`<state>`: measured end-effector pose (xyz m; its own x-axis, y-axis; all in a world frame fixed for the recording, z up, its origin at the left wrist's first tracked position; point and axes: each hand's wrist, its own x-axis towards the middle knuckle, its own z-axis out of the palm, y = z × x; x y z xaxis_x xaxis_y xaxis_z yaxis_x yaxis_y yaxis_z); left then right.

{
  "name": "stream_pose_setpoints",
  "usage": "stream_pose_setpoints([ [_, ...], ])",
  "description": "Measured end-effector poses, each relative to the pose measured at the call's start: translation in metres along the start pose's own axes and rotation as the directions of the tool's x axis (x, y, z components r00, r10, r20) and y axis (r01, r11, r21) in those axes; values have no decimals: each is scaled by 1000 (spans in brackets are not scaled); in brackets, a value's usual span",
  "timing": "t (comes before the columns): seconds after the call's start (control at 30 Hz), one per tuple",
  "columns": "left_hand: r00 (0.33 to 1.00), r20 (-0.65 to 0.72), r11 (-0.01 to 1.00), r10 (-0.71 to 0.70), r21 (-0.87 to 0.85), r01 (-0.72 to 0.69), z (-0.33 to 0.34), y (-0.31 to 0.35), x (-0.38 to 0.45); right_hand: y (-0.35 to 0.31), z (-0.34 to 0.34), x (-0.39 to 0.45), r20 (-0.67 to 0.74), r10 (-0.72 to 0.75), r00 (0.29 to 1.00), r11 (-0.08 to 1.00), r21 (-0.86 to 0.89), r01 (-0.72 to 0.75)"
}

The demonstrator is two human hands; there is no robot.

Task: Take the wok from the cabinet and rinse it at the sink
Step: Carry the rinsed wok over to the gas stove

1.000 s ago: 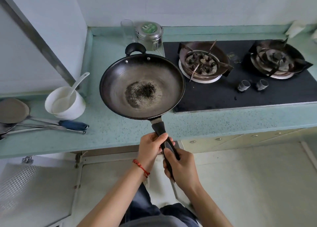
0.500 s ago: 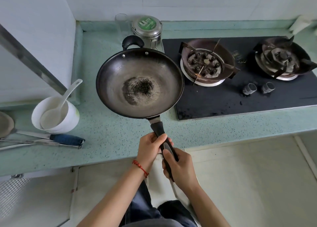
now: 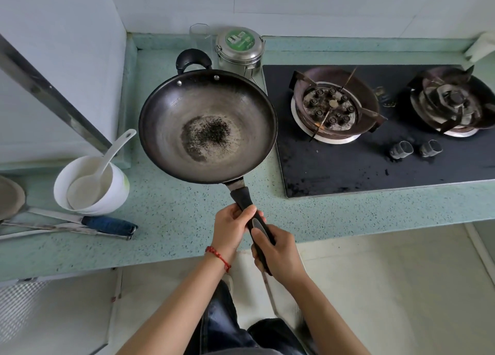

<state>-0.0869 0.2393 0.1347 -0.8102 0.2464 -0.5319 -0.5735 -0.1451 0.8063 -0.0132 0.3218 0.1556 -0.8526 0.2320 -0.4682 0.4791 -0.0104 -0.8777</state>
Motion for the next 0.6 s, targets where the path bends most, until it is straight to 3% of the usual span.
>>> stream_pose_setpoints([
  [0.3,999,-36,999,14,38,-13,7,14,33,-20,-9,37,20,15,1000,1000,-22,-15],
  [0.6,995,-101,1000,19,12,-18,24,25,47,-34,-28,60,56,-27,998,986,-161,36],
])
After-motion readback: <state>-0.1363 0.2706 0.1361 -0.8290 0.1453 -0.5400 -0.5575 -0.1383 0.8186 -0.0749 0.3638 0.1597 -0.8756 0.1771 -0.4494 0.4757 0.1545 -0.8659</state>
